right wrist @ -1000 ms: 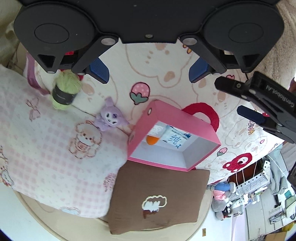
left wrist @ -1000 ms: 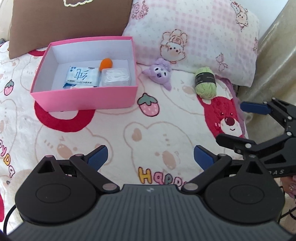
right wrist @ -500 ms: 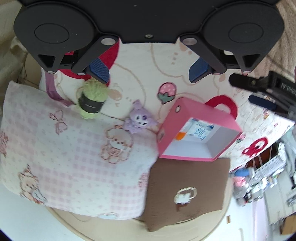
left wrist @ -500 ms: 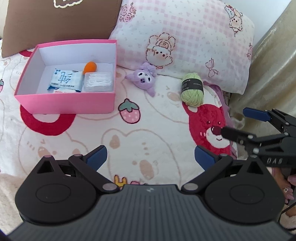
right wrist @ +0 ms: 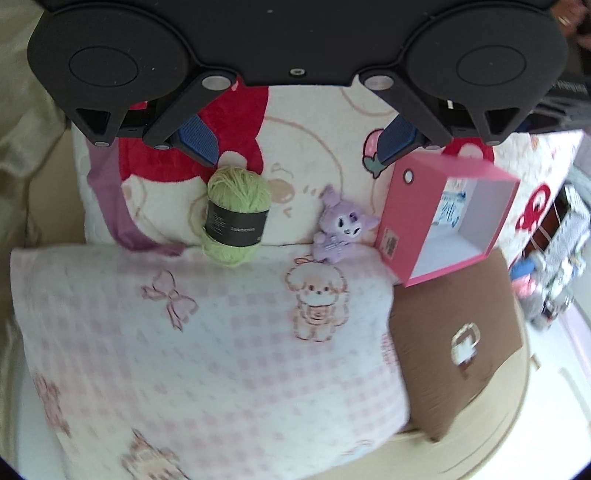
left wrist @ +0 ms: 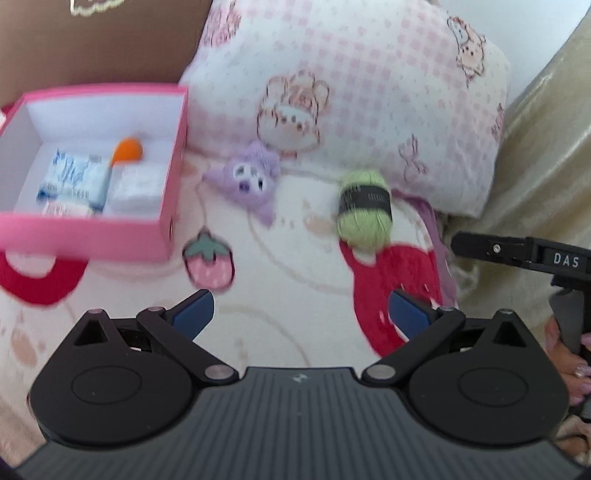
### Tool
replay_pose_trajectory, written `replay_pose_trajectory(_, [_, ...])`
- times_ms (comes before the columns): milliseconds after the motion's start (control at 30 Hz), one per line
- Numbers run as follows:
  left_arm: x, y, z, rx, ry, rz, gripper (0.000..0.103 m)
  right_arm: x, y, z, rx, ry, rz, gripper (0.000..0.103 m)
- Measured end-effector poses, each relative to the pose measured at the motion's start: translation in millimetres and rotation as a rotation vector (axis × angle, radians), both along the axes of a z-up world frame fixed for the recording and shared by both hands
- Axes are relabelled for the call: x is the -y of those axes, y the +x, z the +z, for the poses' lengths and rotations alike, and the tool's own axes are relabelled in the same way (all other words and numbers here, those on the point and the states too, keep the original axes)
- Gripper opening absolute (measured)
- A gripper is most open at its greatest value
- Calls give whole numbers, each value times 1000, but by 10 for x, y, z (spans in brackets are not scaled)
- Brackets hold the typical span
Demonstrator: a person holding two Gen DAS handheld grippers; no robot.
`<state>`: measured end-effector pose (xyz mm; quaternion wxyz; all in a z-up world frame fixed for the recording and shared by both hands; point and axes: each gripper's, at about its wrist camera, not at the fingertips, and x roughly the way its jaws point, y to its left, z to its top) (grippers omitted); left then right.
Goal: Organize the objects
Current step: 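Move the right tool toward the green yarn ball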
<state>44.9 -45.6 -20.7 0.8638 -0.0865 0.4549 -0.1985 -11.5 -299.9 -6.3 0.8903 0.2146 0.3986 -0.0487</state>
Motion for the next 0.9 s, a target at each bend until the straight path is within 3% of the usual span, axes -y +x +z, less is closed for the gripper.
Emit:
replay_pose_trajectory(133, [191, 116, -133, 46, 28, 11, 102, 127, 88, -145, -24, 40, -26, 95])
replay_pose_trajectory(367, [454, 381, -370, 24, -34, 1, 102, 424, 296, -378, -53, 137, -88, 95])
replay_pose_trajectory(600, [683, 513, -530, 86, -58, -71, 103, 455, 538, -518, -83, 119, -73, 95])
replay_pose_trajectory(733, [780, 561, -611, 112, -33, -104, 102, 528, 555, -632, -13, 99, -147, 95])
replay_pose_trajectory(800, [826, 601, -678, 108, -33, -107, 103, 570, 445, -711, 71, 177, -185, 95])
replay_pose_trajectory(900, [889, 672, -797, 112, -70, -113, 102, 625, 434, -845, 89, 284, -159, 95])
